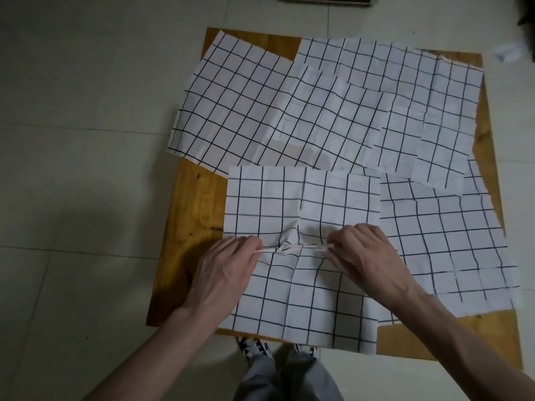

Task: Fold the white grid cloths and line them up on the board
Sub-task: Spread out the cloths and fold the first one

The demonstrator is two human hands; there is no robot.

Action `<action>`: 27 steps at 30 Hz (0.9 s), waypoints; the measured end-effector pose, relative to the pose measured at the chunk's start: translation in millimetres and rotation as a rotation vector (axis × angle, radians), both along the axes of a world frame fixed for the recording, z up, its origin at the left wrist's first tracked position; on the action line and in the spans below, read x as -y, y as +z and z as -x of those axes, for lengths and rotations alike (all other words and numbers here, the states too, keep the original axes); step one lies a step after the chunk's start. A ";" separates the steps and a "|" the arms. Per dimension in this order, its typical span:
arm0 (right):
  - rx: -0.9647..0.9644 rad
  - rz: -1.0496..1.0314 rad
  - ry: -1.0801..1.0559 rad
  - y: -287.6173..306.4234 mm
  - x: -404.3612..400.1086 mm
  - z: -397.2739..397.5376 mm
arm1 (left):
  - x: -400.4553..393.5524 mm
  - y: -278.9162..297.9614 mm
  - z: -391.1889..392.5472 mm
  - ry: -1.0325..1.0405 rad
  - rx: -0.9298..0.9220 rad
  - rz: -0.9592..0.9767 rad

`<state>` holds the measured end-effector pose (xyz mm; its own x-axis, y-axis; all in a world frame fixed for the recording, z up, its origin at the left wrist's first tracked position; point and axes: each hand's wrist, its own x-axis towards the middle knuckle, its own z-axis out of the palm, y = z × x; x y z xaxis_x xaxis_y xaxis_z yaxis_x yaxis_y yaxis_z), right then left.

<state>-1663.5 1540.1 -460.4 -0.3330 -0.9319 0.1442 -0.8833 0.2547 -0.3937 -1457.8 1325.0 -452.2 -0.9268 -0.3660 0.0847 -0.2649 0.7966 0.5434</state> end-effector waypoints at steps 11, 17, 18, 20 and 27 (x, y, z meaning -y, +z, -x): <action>0.000 -0.018 0.071 32.8 24.7 37.4 | 51.0 21.6 29.4 -0.098 -0.034 0.067; -0.125 -0.002 0.052 71.8 49.0 72.5 | 85.3 56.1 61.3 -0.021 -0.111 0.122; -0.149 0.015 0.043 80.6 52.0 77.1 | 88.5 64.0 65.9 -0.001 -0.129 0.137; -0.194 0.064 0.005 99.9 56.8 82.9 | 92.2 78.9 74.1 0.033 -0.173 0.174; -0.301 0.174 -0.084 129.7 45.1 82.9 | 84.0 87.9 80.0 -0.050 -0.312 0.309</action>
